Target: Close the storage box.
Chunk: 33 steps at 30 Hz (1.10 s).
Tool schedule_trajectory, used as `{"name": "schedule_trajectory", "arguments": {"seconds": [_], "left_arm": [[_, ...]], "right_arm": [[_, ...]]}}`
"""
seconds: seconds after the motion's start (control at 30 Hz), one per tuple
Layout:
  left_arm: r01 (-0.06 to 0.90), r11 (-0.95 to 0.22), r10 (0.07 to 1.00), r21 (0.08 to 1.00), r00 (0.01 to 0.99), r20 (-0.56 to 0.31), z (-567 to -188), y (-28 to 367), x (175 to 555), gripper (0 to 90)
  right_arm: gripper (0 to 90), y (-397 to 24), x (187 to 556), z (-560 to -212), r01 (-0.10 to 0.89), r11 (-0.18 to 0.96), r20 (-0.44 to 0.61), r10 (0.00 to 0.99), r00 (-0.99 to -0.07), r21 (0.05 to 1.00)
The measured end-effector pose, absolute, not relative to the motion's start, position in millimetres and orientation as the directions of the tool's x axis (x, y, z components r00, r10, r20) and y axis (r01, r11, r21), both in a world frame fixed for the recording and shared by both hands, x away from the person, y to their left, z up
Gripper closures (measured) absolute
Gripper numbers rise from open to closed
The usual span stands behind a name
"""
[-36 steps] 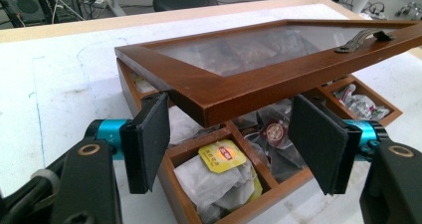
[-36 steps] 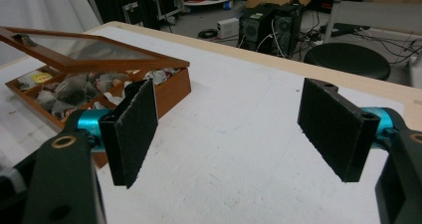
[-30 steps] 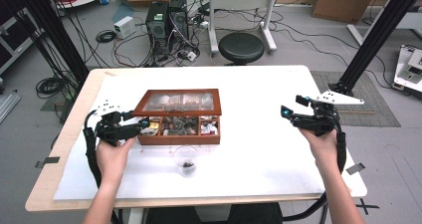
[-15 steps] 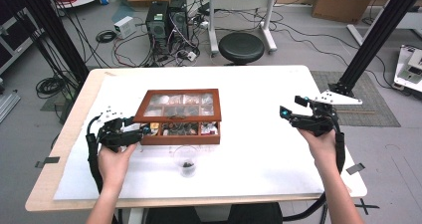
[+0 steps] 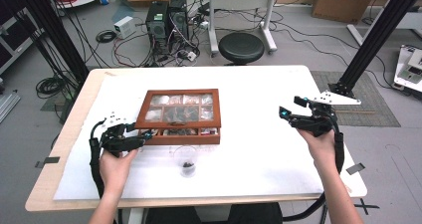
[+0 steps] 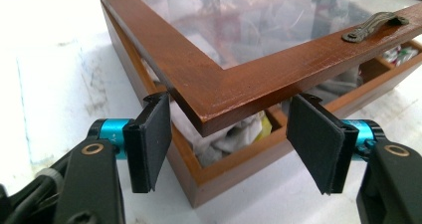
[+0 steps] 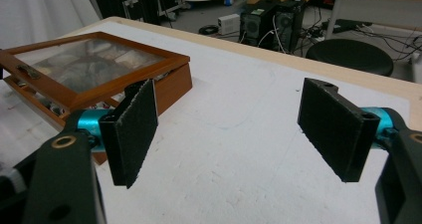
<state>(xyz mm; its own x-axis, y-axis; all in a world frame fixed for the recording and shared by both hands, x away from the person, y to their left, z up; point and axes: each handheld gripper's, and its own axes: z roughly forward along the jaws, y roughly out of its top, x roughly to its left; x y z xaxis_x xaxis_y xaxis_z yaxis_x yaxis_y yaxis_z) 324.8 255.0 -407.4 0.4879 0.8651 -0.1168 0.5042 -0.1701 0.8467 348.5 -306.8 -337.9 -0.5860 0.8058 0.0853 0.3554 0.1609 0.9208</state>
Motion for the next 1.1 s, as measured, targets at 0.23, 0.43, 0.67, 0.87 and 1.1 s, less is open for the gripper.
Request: {"name": "schedule_trajectory", "arguments": {"seconds": [0.23,0.43,0.67,0.87,1.1], "left_arm": [[0.521,-0.176,0.869,0.835,0.481,-0.117,-415.3,253.5,323.3,34.4],[0.533,-0.193,0.868,0.824,0.485,-0.111,-418.1,253.8,322.9,34.4],[0.550,-0.202,0.872,0.810,0.478,-0.107,-421.5,253.4,322.2,34.2],[0.552,-0.170,0.868,0.816,0.476,-0.141,-422.3,256.1,321.7,34.1],[0.555,-0.181,0.868,0.812,0.479,-0.134,-424.1,256.6,321.5,34.0]], "right_arm": [[24.0,-306.2,348.4,-338.1,0.355,0.162,0.084,0.805,-0.587,0.921],[24.0,-305.4,348.6,-338.7,0.358,0.162,0.086,0.806,-0.586,0.920],[24.0,-305.0,348.7,-338.9,0.358,0.163,0.086,0.805,-0.587,0.920],[24.0,-303.8,349.4,-340.0,0.357,0.165,0.085,0.803,-0.591,0.919],[24.1,-301.9,349.6,-341.2,0.362,0.171,0.085,0.800,-0.594,0.916]]}}
